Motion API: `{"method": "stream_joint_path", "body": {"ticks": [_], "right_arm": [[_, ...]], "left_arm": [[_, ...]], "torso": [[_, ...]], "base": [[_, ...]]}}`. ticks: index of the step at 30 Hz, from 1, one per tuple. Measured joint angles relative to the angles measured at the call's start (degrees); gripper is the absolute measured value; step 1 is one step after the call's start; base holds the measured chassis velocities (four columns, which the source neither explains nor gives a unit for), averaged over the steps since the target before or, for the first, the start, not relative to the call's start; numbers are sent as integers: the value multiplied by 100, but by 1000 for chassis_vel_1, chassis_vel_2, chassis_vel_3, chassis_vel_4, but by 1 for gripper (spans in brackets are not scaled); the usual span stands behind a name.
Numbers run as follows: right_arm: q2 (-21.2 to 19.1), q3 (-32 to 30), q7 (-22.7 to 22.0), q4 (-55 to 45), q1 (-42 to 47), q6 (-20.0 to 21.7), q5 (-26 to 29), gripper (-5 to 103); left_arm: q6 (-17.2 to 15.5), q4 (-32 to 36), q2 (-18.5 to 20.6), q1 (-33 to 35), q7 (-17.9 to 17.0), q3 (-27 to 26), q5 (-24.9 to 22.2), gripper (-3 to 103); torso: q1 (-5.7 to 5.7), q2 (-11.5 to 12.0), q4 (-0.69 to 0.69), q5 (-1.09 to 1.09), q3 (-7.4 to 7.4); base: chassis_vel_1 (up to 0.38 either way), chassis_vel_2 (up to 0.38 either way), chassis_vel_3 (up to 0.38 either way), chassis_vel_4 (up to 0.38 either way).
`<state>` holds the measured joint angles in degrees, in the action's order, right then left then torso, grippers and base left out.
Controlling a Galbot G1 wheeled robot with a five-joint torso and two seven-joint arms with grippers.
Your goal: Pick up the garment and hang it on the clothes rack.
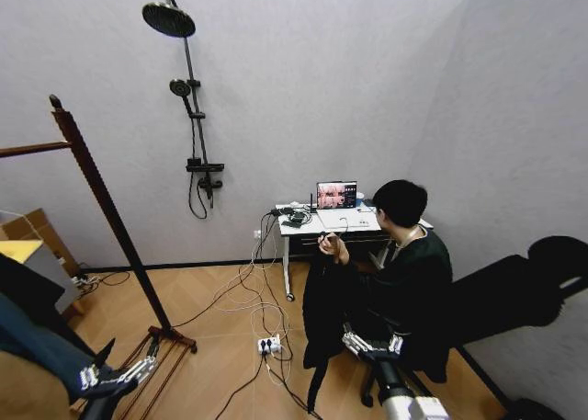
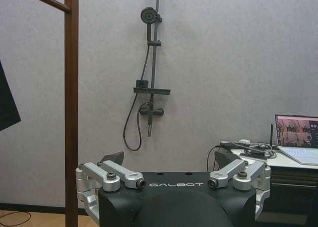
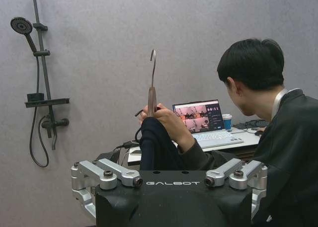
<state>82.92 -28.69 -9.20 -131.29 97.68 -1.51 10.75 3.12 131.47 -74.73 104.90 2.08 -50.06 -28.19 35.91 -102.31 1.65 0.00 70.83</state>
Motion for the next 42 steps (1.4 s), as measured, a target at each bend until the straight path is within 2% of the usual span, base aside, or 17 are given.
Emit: {"method": "stream_joint_path", "body": {"ticks": [42], "right_arm": [[0,0,0,0,-3,0,0,100]], "left_arm": [[0,0,0,-1,0,0,0,100]], "torso": [[9,4,0,0,2]], "base": [[-70,72,70,-77]]}}
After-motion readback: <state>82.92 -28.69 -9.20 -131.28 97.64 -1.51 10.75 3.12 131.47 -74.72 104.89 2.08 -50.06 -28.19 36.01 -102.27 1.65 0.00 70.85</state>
